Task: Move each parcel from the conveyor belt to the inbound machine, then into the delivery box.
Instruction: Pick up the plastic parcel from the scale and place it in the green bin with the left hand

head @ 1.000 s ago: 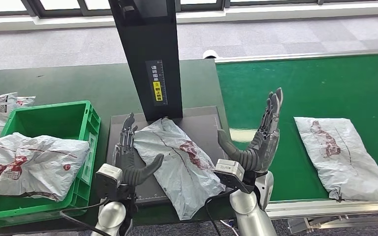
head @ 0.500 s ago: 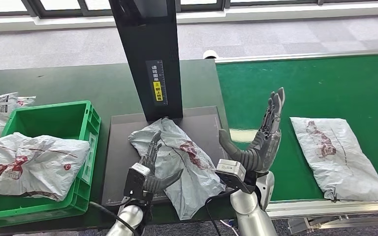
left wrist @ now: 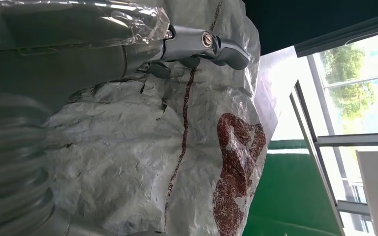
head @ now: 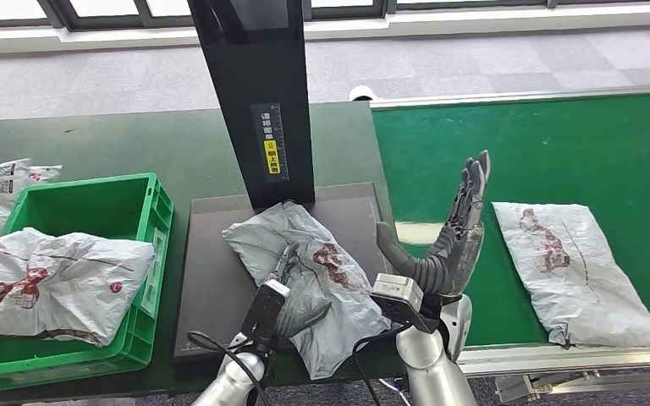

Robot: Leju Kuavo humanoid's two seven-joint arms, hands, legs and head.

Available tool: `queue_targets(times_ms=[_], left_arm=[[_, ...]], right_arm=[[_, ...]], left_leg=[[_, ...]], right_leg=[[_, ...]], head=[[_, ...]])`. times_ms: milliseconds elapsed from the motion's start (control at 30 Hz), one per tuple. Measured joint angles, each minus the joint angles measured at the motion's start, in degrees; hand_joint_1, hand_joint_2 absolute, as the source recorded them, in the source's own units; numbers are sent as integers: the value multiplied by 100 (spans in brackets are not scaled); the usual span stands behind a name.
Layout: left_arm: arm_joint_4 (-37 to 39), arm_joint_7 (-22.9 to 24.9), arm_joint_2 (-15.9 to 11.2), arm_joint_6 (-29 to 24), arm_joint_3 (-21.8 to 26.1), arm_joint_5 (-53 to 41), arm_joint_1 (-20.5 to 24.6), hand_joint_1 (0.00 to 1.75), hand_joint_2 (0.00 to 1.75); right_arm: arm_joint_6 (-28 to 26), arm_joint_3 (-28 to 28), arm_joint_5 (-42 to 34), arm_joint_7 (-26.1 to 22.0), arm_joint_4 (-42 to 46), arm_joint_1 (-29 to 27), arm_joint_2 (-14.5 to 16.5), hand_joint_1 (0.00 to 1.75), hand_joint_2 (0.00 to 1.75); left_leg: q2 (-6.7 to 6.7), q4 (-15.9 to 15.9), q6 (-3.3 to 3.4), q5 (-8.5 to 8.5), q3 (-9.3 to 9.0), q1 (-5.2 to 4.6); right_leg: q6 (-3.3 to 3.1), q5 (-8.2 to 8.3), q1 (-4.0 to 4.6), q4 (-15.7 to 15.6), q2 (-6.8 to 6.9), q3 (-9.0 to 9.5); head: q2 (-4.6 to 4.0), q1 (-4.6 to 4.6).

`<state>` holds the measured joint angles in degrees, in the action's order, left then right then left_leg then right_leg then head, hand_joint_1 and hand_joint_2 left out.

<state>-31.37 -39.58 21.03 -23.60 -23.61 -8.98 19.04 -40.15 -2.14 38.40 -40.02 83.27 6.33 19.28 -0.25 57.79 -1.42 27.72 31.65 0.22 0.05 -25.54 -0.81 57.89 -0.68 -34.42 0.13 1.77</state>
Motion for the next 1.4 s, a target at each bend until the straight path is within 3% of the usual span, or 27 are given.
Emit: queue_targets(times_ms=[400, 600, 733, 833, 933, 1067, 1400], left_arm=[[144, 47, 23, -24, -32, 12, 60, 0, 175], [385, 565, 45, -418, -434, -77, 214, 5, 175], [591, 1660, 59, -1258, -1108, -1048, 393, 174, 175], [643, 2633, 65, -1623, -1554, -2326, 493, 175, 175], [635, 3178, 69, -1678, -1639, -3451, 515, 175, 175], [606, 3613, 69, -1697, -1640, -4548, 515, 175, 175], [614, 4530, 67, -1702, -1612, -5946, 518, 175, 175]], right_arm=[[0, 0, -5, 0, 0, 0, 0, 0, 175], [0, 7, -32, 0, 1, 0, 0, 0, 175], [0, 26, -39, 0, 2, -2, 0, 0, 175], [0, 46, -38, 0, 2, -6, 0, 0, 175], [0, 52, -40, 0, 2, -8, 0, 0, 175], [0, 52, -50, 0, 2, -9, 0, 0, 175], [0, 52, -90, 0, 2, -14, -2, 0, 175]], left_leg=[[0, 0, 0, 0, -1, 0], [-3, 0, 0, 0, -3, -1], [-5, 0, 1, 0, -7, -2], [-5, 0, 2, 0, -9, -2], [-4, 0, 3, 0, -15, -2], [-3, 0, 3, 0, -18, -2], [-3, -1, 2, 0, -21, -1]], right_leg=[[0, 0, 0, 0, 0, 1], [0, 0, -2, 0, 2, 6], [1, 0, -3, 0, 4, 13], [2, 1, -4, 0, 9, 18], [2, 1, -4, 0, 10, 23], [2, 1, -3, 0, 10, 25], [2, 0, -2, 0, 6, 24]], head=[[0, 0], [0, 0], [0, 0], [0, 0], [0, 0], [0, 0], [0, 0]])
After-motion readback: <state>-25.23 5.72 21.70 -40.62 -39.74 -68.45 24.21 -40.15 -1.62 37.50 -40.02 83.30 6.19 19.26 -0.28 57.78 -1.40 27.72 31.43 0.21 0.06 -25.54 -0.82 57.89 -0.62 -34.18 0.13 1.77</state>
